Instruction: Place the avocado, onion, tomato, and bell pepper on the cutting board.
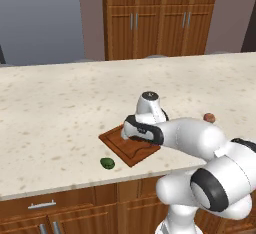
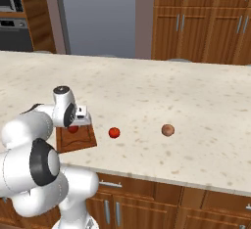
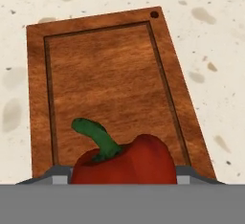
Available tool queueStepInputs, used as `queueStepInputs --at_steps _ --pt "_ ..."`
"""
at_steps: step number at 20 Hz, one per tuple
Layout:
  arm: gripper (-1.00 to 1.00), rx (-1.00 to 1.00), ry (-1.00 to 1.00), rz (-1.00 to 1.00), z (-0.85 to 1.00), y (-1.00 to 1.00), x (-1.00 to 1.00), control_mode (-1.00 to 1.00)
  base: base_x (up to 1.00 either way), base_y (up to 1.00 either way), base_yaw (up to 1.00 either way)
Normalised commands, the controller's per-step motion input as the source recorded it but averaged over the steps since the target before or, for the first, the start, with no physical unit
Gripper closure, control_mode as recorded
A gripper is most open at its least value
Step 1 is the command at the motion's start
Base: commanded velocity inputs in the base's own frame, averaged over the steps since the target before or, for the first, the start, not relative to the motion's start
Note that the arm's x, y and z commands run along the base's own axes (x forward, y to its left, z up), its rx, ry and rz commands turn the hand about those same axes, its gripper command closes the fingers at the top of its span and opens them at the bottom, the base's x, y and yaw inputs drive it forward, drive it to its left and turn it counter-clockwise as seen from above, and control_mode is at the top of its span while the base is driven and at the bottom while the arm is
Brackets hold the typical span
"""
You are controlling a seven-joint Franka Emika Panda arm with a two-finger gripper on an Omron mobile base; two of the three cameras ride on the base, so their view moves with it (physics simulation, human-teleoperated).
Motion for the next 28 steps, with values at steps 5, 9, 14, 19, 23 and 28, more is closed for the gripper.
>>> queueStepInputs --at_steps 5,9,14,19,23,28 --pt "1.0 0.0 0.09 0.0 0.0 0.4 0.32 -1.0 0.0 0.0 0.0" --pt "1.0 -0.02 0.0 0.0 -0.06 0.28 0.15 -1.0 0.0 0.0 0.0" --pt "1.0 -0.03 0.02 0.0 -0.28 0.24 0.17 -1.0 0.0 0.0 0.0" --pt "1.0 -0.01 0.02 0.0 -0.26 0.21 0.24 -1.0 0.0 0.0 0.0" --pt "1.0 0.0 0.01 0.0 -0.2 0.08 0.19 -1.0 0.0 0.0 0.0" --pt "1.0 0.0 0.03 0.0 -0.27 0.0 0.13 -1.0 0.0 0.0 0.0"
